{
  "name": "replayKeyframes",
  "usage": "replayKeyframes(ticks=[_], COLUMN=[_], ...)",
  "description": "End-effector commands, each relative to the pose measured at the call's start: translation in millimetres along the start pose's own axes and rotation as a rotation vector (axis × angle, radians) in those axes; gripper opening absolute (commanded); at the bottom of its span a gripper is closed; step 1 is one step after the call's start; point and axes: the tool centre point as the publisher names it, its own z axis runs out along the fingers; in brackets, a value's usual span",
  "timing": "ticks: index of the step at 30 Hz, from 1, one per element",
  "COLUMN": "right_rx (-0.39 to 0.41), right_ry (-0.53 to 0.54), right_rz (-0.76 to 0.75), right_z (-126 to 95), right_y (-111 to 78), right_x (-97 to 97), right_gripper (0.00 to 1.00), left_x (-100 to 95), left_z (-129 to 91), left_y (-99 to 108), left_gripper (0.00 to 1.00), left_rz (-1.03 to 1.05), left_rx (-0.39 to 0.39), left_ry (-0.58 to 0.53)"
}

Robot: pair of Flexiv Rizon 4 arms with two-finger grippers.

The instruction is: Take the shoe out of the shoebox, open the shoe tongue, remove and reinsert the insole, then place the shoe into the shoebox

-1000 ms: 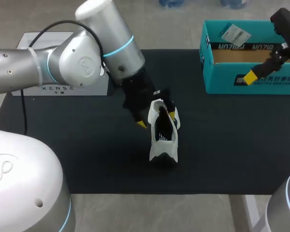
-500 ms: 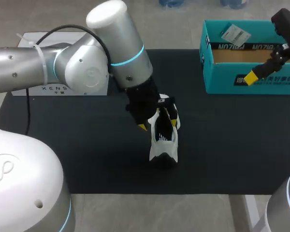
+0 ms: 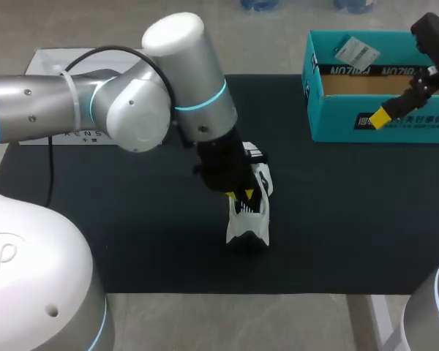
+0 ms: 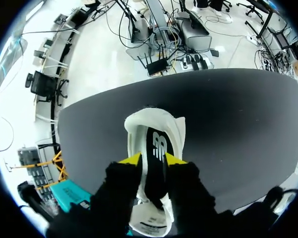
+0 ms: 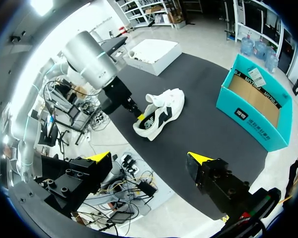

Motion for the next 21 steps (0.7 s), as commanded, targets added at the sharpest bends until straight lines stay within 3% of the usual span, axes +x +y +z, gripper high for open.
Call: replayKeyframes(ticks=[1,16,21], right_rx=[0.005,0.005,0.005], right_ry=[0.001,0.001,0.001], right_rz=[0.001,0.001,0.001], right_z=[0.7,0.7,0.7], right_y=[2.2,2.2,2.2], right_x=[-0.7,-0.7,-0.7], right_gripper=[1.0,1.0,1.0], left_x=[-8.1,15.6,18.2], left_z=[22.5,93.7,93.4], left_y=[5.2,0.7,-1.2], left_gripper=[0.0,0.0,0.0], left_rz=[0.003,0.022,0.027], left_rx=[-0.004,0.007,0.005], left_ry=[0.042,0.148,0.15])
